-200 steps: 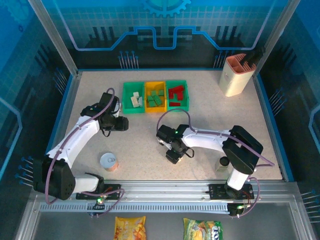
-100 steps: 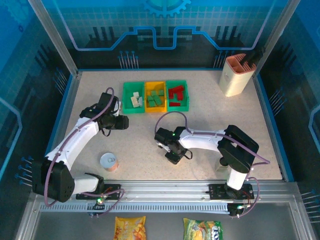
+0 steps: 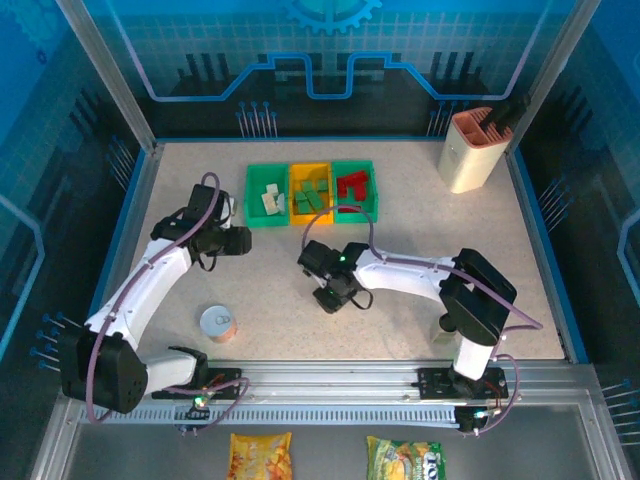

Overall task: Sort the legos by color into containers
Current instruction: Pick up the lego from the bottom-center of the table, then place the lego in the container.

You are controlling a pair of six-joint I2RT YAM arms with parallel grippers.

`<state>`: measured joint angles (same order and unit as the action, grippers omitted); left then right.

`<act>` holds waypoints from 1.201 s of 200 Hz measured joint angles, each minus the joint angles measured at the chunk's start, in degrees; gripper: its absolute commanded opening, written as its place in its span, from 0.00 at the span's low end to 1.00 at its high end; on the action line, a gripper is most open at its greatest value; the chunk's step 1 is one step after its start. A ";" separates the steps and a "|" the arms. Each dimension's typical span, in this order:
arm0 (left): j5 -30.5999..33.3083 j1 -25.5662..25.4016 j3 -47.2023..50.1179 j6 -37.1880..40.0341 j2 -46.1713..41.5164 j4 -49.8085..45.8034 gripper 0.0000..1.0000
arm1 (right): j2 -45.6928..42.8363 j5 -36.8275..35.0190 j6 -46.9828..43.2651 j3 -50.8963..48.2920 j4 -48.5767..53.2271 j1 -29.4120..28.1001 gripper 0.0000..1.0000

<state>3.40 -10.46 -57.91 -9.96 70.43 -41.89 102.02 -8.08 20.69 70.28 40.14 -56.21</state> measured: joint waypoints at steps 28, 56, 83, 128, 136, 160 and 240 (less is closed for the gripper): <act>0.02 0.52 0.04 -0.02 -0.55 0.26 0.54 | 3.82 1.77 2.95 7.58 -2.43 0.33 0.31; 0.00 0.83 0.15 -0.07 -1.60 0.46 0.54 | 8.09 4.11 5.31 15.17 -5.18 1.77 0.31; -0.02 0.94 0.37 -0.17 -1.73 0.66 0.54 | 11.04 5.81 7.67 21.03 -8.13 4.26 0.31; -0.20 0.94 0.66 -0.20 -1.75 0.70 0.54 | 14.91 7.98 12.02 27.02 -13.40 8.98 0.30; -0.22 0.94 0.66 -0.17 -1.75 0.70 0.54 | 16.22 8.39 12.68 28.44 -14.16 9.60 0.30; -0.22 0.94 0.68 -0.17 -1.88 0.72 0.54 | 20.50 8.76 14.23 33.27 -15.54 10.58 0.30; -0.28 0.98 0.72 -0.20 -1.90 1.29 0.54 | 36.06 8.96 17.97 52.76 -16.13 11.47 0.30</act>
<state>3.11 -9.47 -57.19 -10.15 68.53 -40.60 138.08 0.89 38.65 123.04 24.01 -44.73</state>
